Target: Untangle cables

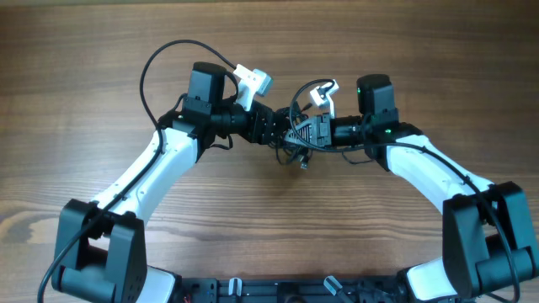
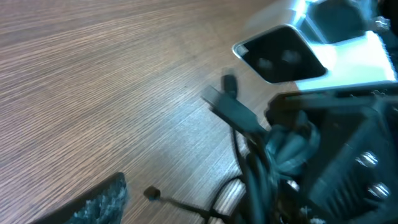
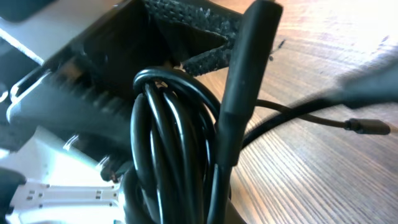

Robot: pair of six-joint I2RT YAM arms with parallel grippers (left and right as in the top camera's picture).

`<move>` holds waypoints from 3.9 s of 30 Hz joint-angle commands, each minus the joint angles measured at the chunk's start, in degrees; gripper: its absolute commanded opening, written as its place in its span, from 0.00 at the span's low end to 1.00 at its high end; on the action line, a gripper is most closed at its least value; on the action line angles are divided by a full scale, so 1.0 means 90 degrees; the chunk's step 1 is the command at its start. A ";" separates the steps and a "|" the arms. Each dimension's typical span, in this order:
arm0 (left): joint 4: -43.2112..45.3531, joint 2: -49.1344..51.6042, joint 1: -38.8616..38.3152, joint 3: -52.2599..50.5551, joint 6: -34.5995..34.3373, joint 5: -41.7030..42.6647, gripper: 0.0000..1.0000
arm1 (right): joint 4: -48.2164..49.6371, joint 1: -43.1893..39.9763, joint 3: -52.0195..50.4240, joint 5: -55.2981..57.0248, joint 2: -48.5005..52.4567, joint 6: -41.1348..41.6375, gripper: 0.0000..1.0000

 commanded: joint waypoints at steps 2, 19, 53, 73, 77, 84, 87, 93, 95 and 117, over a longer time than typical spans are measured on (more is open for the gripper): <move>0.0000 0.0085 0.0000 0.0005 0.0100 -0.0529 0.53 | 0.0017 0.0024 0.0100 -0.0765 -0.0068 -0.0559 0.04; -0.0476 0.0046 0.1387 0.0007 -0.0952 -0.0437 0.04 | -0.1273 -0.0061 0.0243 0.3094 -0.1056 -0.2535 1.00; -0.1156 0.0049 0.0704 0.0007 -0.3745 -0.1299 0.04 | -0.3684 -0.0027 0.0243 0.8794 -0.2045 -0.0493 0.04; 0.1059 0.0049 -0.0226 0.0007 -0.1314 0.1071 0.04 | -0.2856 -0.0078 0.0141 0.4282 -0.1996 -0.3670 0.82; 0.1044 0.0049 -0.0221 0.0005 -0.1736 0.1022 0.04 | -0.2841 -0.0078 0.0141 0.4311 -0.1996 -0.3167 0.98; 0.0000 0.0049 -0.0221 0.0007 -0.1732 0.0372 0.04 | -0.2786 -0.0078 0.0136 0.4308 -0.1996 -0.0461 1.00; -0.0141 0.0049 -0.0219 0.0005 -0.1734 0.0202 0.04 | -0.2846 -0.0078 0.0136 0.4311 -0.1996 -0.0367 1.00; -0.0136 0.0049 -0.0202 0.0007 -0.1693 -0.0585 0.04 | -0.2875 -0.0078 0.0136 0.4330 -0.1950 -0.1294 0.86; -0.0134 0.0046 -0.0114 0.0007 -0.1042 -0.0597 0.04 | -0.2803 -0.0078 0.0136 0.4328 -0.1950 -0.2042 0.66; 0.0262 0.0049 0.0651 0.0007 -0.0532 0.1515 0.04 | -0.2021 -0.0078 0.0136 0.2752 -0.1775 -0.3201 0.56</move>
